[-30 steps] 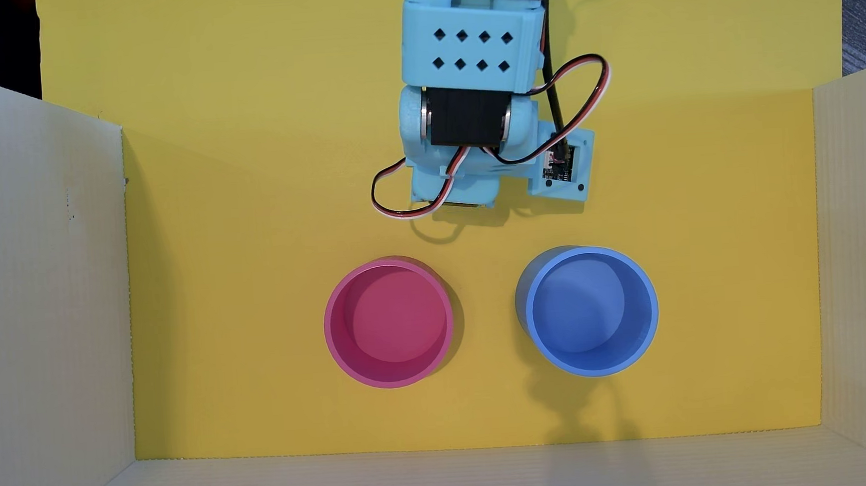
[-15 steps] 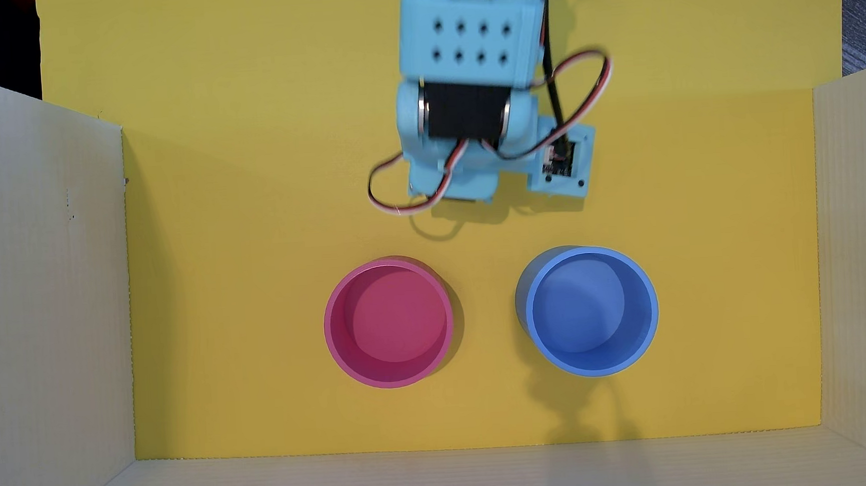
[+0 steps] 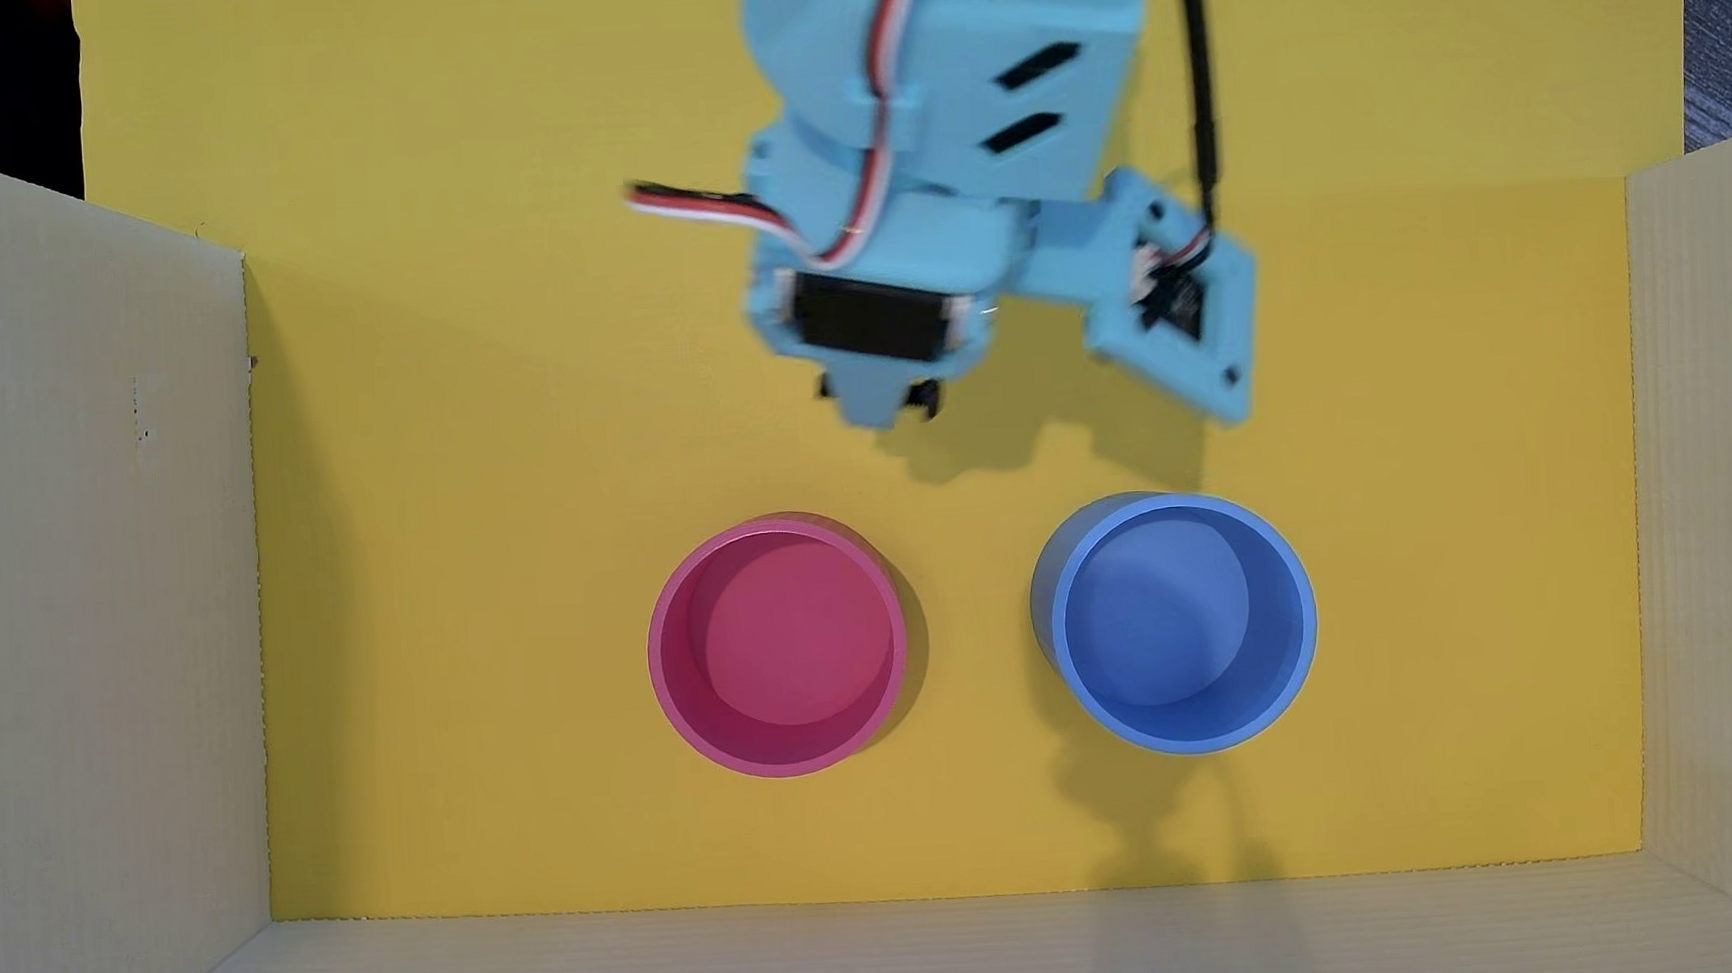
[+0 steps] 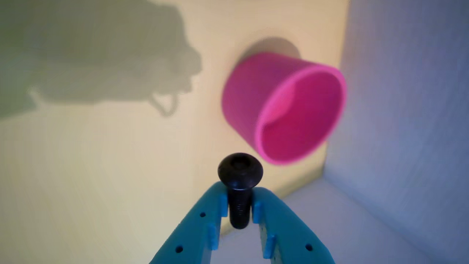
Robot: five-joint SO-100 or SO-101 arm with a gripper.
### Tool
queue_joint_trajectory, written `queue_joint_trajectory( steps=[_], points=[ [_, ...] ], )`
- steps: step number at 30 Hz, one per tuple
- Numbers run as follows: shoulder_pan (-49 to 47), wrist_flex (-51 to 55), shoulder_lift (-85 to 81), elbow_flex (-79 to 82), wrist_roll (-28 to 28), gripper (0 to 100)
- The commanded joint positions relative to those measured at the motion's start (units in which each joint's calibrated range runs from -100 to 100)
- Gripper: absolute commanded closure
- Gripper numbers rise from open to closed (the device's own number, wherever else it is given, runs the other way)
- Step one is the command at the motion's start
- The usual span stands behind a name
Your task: Pick up the bolt and place it in the pink box
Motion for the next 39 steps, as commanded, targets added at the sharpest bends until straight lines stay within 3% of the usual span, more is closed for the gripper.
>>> queue_joint_trajectory(
  steps=[1,14,24,33,35,38,39],
  points=[
    [1.0,-0.1,3.7,-7.6,-0.2,99],
    [1.0,0.1,24.6,-29.6,-0.3,99],
    [1.1,0.3,32.5,-36.0,-0.4,98],
    [1.1,0.4,32.6,-35.1,-0.2,82],
    [1.0,1.0,32.5,-35.1,-0.2,84],
    [0.4,4.1,32.5,-35.6,-0.2,100],
    [0.3,4.9,32.4,-35.6,-0.2,98]
  ],
)
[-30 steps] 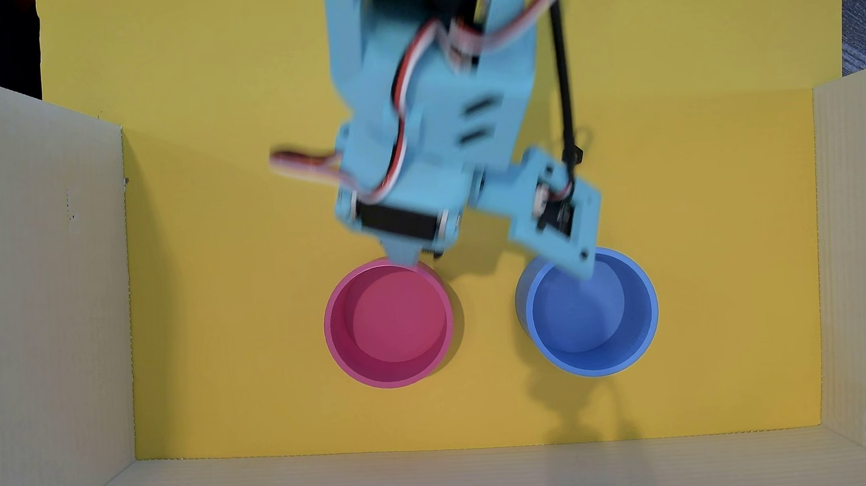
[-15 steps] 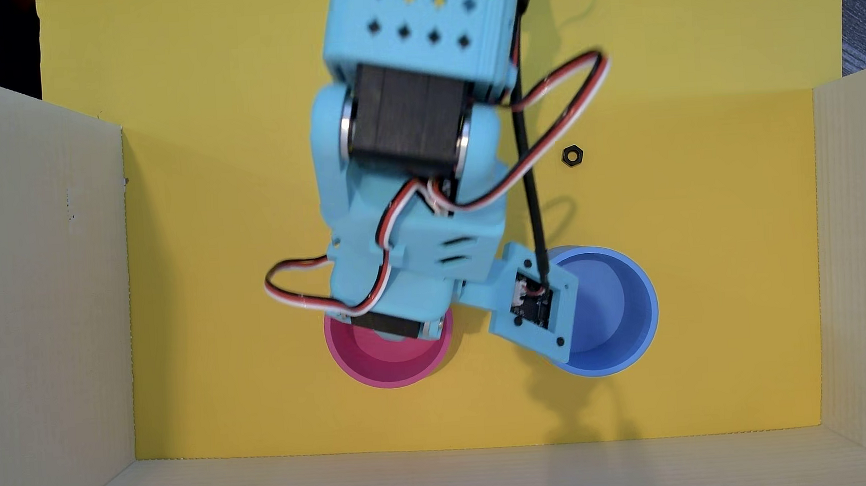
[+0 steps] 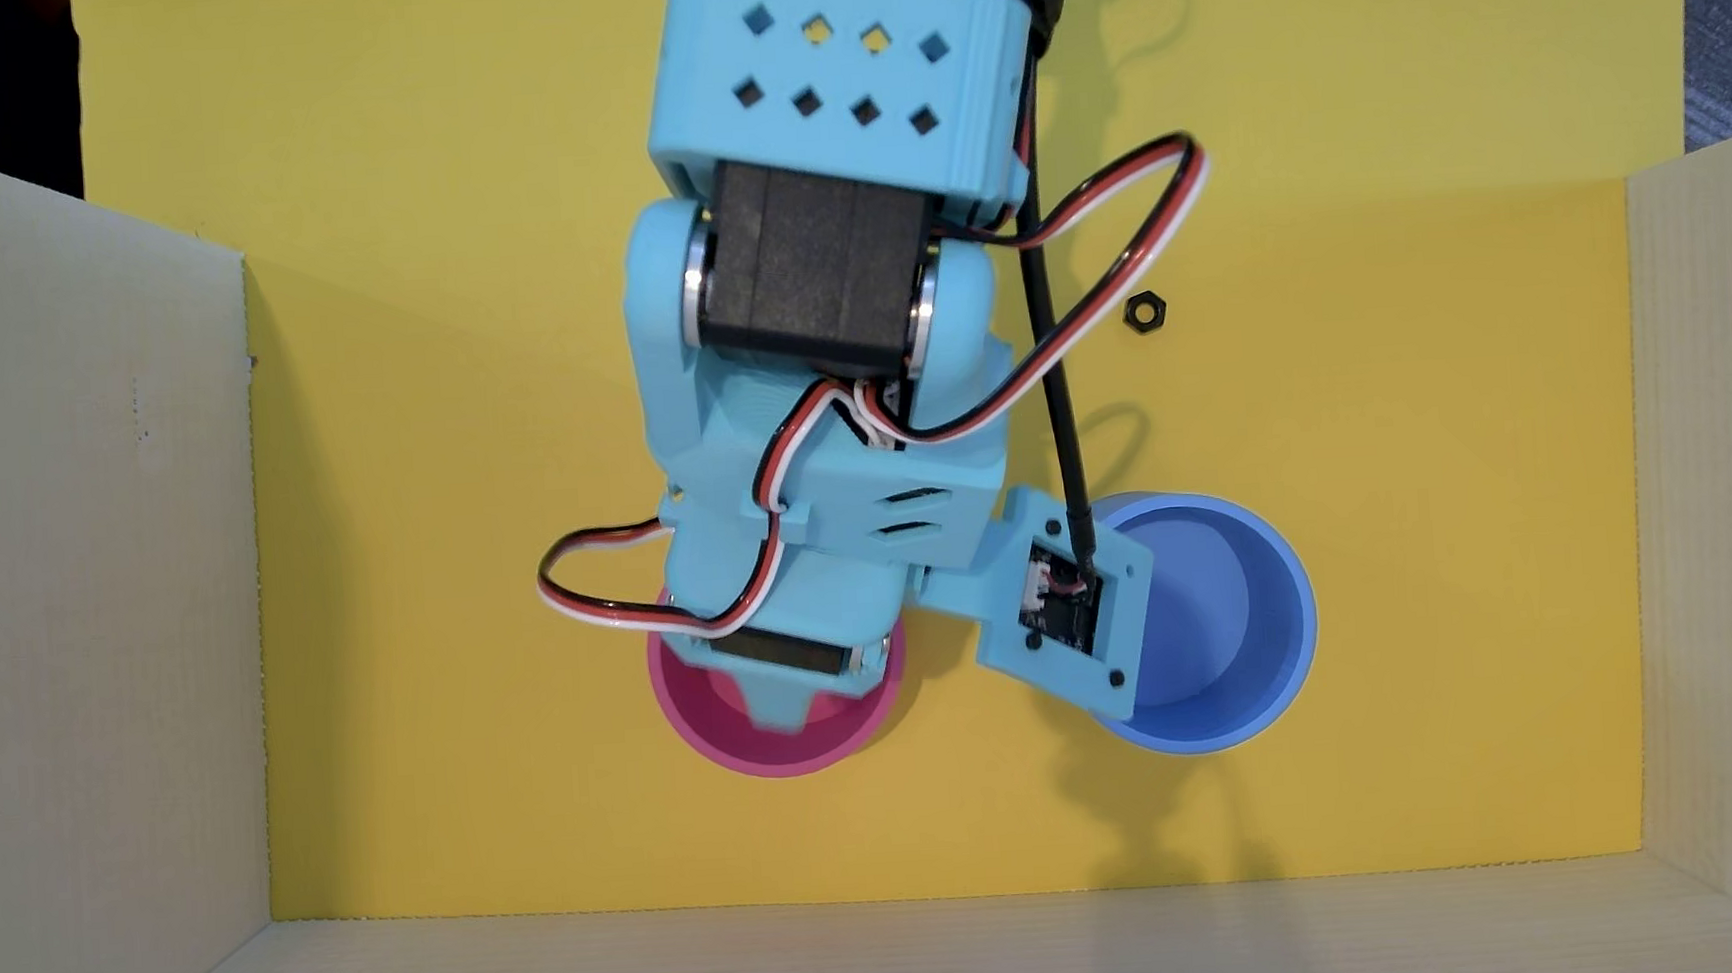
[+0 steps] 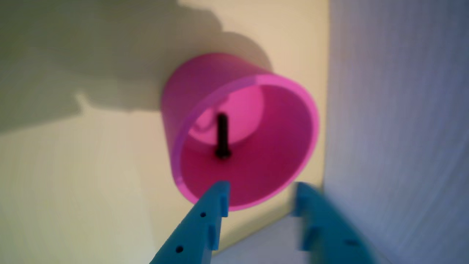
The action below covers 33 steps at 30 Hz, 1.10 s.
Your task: Pick up the bolt and place it in the pink box
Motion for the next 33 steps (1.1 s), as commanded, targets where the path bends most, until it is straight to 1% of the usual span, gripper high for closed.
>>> queue_joint_trajectory(
  steps=[1,5,9,14,20,27,33],
  points=[
    [-0.5,2.6,-1.4,-2.0,0.3,98],
    [-0.6,4.3,-8.1,2.8,0.2,98],
    [-2.0,4.0,-21.6,14.1,0.5,98],
    [-4.8,-3.2,-39.8,34.1,0.7,99],
    [-4.5,-14.6,-58.7,53.5,0.3,99],
    [-5.0,-24.1,-78.3,67.7,0.1,99],
    [-6.8,-25.5,-94.8,76.7,0.2,99]
  ],
)
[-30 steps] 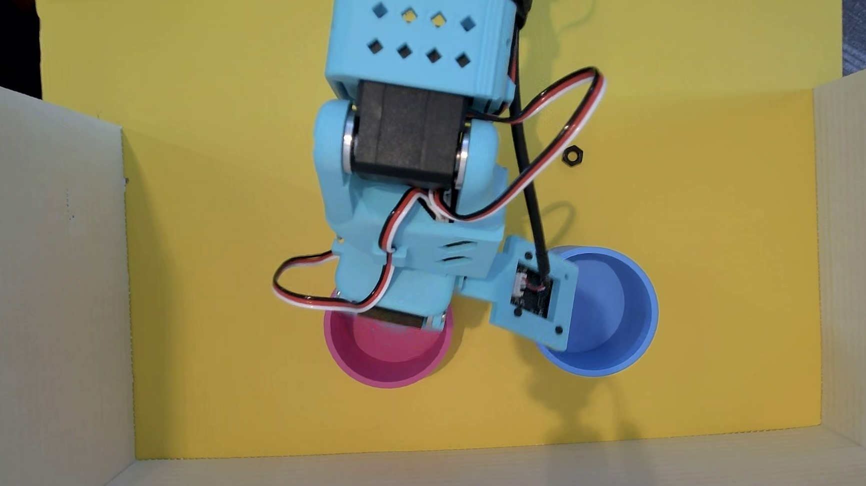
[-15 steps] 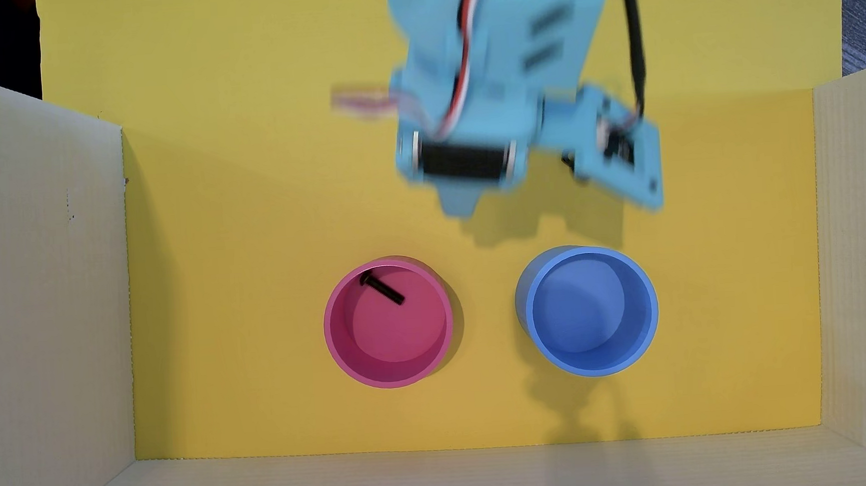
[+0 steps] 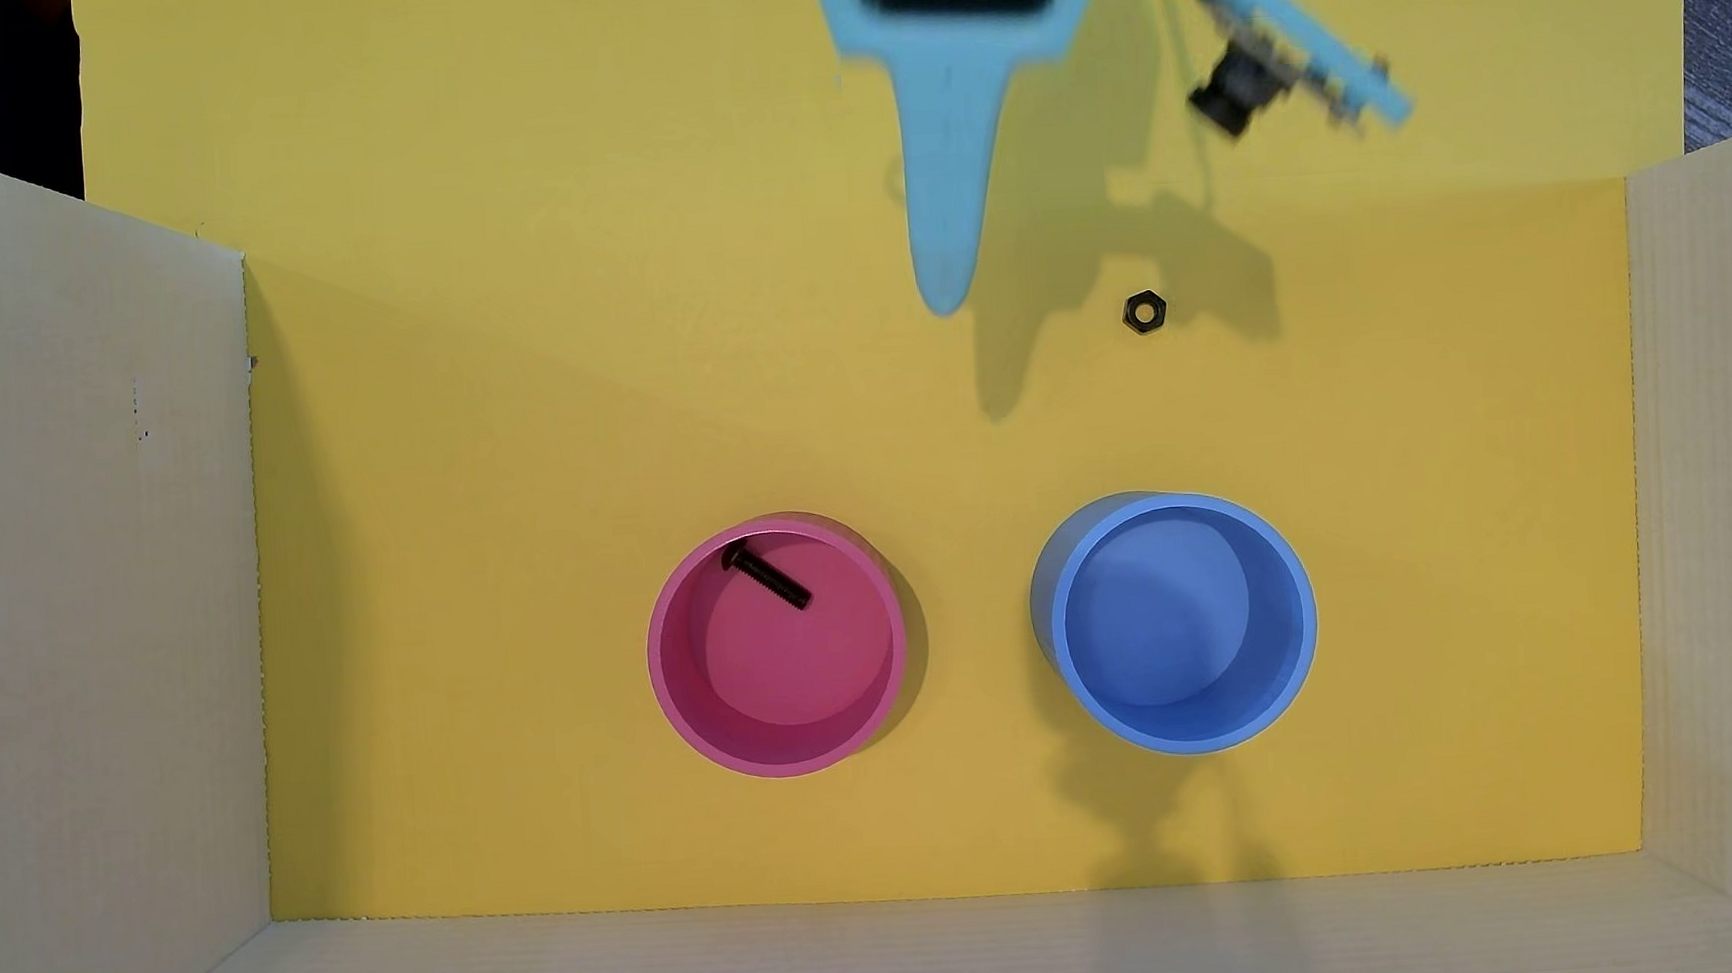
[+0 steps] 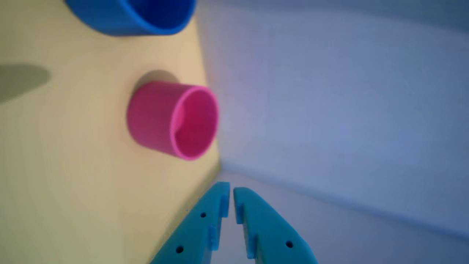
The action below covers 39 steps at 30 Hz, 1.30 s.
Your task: Pick up the bolt and place it in the pink box
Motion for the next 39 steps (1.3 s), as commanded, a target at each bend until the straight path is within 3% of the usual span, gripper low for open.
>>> queue_joint_trajectory(
  steps=[1,11,18,27,39],
  points=[
    [-1.9,-0.6,-9.5,3.1,-0.2,99],
    [-7.0,14.0,-21.5,19.4,-1.2,99],
    [-6.5,16.2,-21.4,24.5,-7.1,99],
    [-7.2,16.5,-21.4,33.3,-7.1,99],
    [-6.7,16.5,-21.4,33.1,-7.1,98]
  ],
)
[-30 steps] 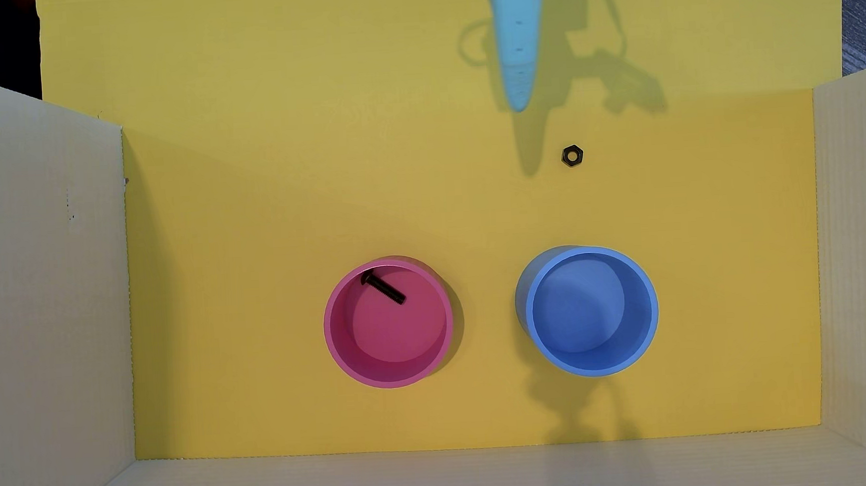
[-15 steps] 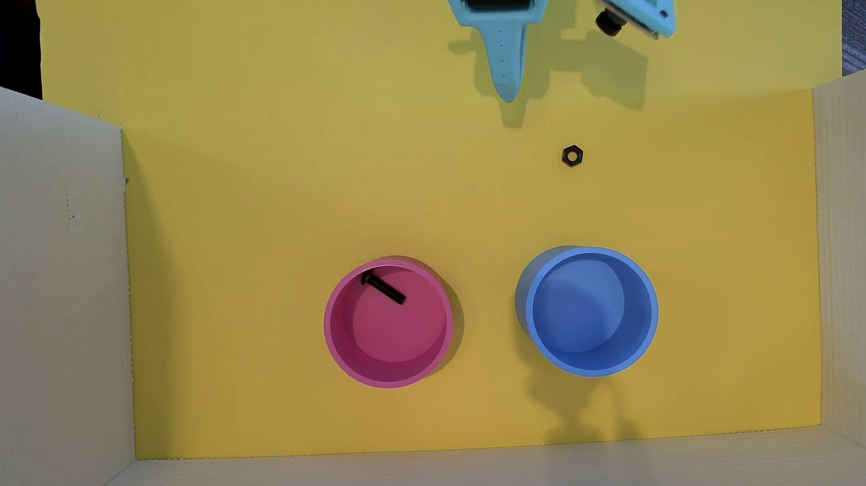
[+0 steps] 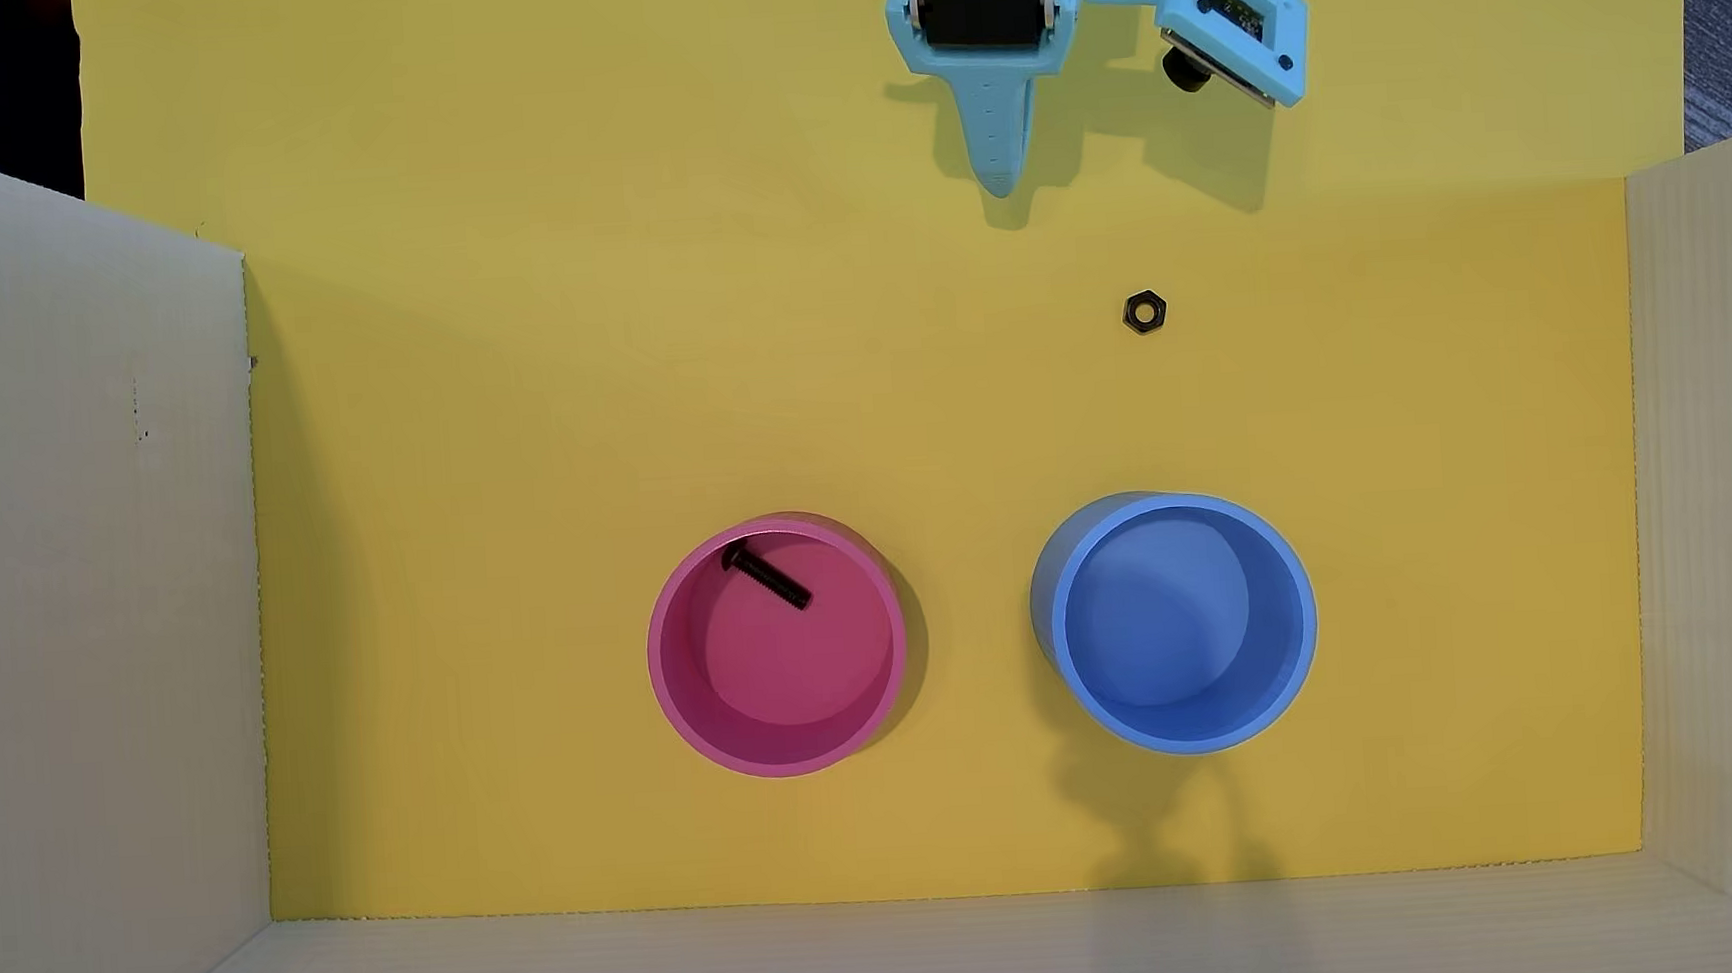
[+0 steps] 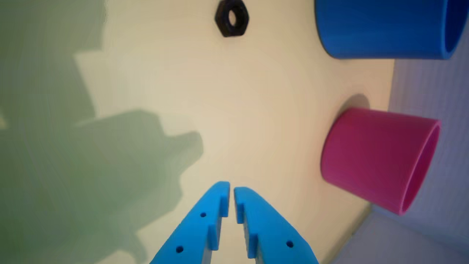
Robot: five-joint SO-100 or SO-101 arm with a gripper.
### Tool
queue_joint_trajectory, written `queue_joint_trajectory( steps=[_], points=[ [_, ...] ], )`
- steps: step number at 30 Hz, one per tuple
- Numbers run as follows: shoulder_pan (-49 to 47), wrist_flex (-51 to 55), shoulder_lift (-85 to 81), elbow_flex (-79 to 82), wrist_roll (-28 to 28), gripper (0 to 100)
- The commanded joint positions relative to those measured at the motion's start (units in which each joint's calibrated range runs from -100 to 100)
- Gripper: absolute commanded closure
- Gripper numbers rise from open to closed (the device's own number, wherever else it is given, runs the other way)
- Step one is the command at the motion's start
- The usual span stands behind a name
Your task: Pick up the bolt and place it in the pink box
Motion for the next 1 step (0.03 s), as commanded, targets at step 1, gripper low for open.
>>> queue_joint_trajectory(
  steps=[1],
  points=[
    [0.1,0.2,-0.2,-0.3,-0.1,98]
  ],
)
